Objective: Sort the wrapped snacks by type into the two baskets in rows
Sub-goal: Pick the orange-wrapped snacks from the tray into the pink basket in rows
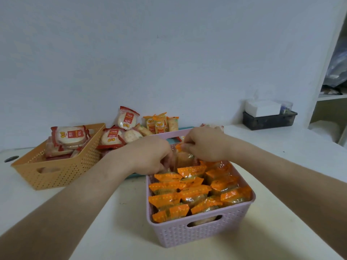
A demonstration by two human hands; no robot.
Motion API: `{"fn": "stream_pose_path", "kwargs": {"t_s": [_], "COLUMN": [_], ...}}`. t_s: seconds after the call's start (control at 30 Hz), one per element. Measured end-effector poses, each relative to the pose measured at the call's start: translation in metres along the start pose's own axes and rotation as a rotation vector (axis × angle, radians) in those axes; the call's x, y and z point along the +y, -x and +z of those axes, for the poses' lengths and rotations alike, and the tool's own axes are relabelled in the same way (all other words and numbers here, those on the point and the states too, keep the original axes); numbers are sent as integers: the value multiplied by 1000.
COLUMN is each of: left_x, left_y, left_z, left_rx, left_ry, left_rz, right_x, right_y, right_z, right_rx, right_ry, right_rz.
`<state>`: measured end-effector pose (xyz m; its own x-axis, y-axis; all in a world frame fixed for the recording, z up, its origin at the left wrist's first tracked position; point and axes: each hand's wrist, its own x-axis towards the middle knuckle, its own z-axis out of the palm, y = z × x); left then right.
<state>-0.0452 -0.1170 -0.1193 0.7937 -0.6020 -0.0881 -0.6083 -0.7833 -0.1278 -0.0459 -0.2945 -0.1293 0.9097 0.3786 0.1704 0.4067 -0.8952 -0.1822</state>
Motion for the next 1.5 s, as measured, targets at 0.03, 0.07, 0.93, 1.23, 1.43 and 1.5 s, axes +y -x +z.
{"fn": "stream_pose_path", "kwargs": {"t_s": [0.03,0.07,0.93,1.23,1.43,1.5], "left_x": [-2,-4,8,-8,-2,-2], "left_y": [1,2,-16,-40,-69,-70], "left_z": [0,-1,4,-14,5,6], "left_rx": [50,106,-65,240,-44,5], "left_ry": [12,52,352,360,144,111], "left_rz": [-18,-50,73,-21,-32,3], "right_x": [0,0,19,23,22,27], "right_y": [1,2,4,11,13,12], "right_z": [-1,-2,-14,-34,-33,-38], "right_rx": [5,7,-137,-70,-235,-362], "right_ry": [18,41,414,-5,-1,-62], "right_rz": [0,-4,-36,-66,-116,-82]}}
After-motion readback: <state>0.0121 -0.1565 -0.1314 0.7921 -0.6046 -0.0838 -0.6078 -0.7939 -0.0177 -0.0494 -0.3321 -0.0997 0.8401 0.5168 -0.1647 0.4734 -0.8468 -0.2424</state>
